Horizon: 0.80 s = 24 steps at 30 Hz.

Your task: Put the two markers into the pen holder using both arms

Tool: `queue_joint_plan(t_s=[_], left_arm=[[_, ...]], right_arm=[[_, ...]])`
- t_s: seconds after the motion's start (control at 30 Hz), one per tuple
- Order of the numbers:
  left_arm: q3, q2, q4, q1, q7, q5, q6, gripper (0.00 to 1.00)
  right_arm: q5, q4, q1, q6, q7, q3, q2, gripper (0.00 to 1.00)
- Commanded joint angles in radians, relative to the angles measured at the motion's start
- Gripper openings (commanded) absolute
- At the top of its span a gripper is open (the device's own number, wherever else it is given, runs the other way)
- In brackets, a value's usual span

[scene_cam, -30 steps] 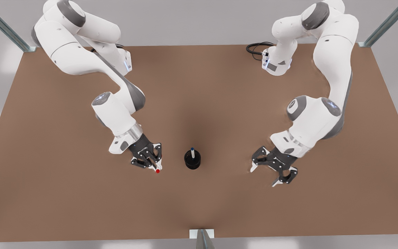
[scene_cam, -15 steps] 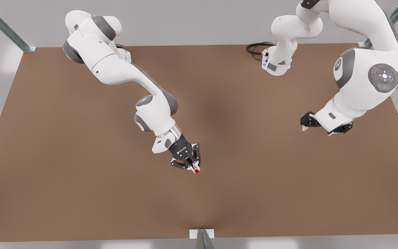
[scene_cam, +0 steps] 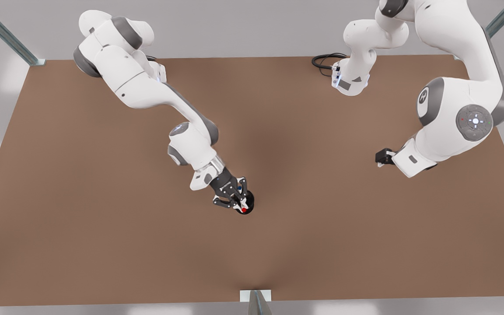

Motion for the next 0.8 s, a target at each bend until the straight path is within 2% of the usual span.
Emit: queue_joint_plan(t_s=[0.0, 0.3, 0.47, 0.5, 0.63, 0.67, 0.7, 0.77], left_arm=[[0.000, 0.001, 0.001, 0.000, -0.043, 0.002, -0.006, 1.00], [0.001, 0.013, 0.001, 0.002, -0.045, -0.001, -0.004, 1.00], [0.001, 0.024, 0.001, 0.002, -0.045, -0.001, -0.004, 1.00], [0.001, 0.024, 0.001, 0.002, -0.043, -0.001, -0.004, 1.00], [0.001, 0.024, 0.001, 0.003, -0.045, -0.003, -0.004, 1.00], [0.001, 0.024, 0.001, 0.003, -0.043, -0.003, -0.004, 1.00], [0.001, 0.024, 0.001, 0.003, -0.043, -0.003, -0.004, 1.00], [0.001, 0.018, 0.001, 0.003, -0.038, 0.002, -0.004, 1.00]], right_arm=[[-0.006, -0.033, -0.004, 0.068, 0.028, 0.001, -0.001, 0.25], [-0.006, -0.055, 0.006, 0.113, 0.029, -0.002, 0.025, 0.26], [-0.029, -0.112, 0.008, 0.157, 0.029, -0.039, 0.041, 0.31], [-0.025, -0.124, 0.012, 0.156, 0.029, -0.039, 0.041, 1.00], [-0.025, -0.129, 0.017, 0.143, 0.028, -0.034, 0.025, 1.00], [-0.023, -0.101, 0.005, -0.006, 0.028, -0.028, -0.040, 1.00], [-0.025, -0.043, -0.009, -0.261, 0.029, -0.026, -0.143, 1.00], [-0.026, -0.020, -0.115, -0.557, 0.015, 0.021, -0.288, 1.00]])
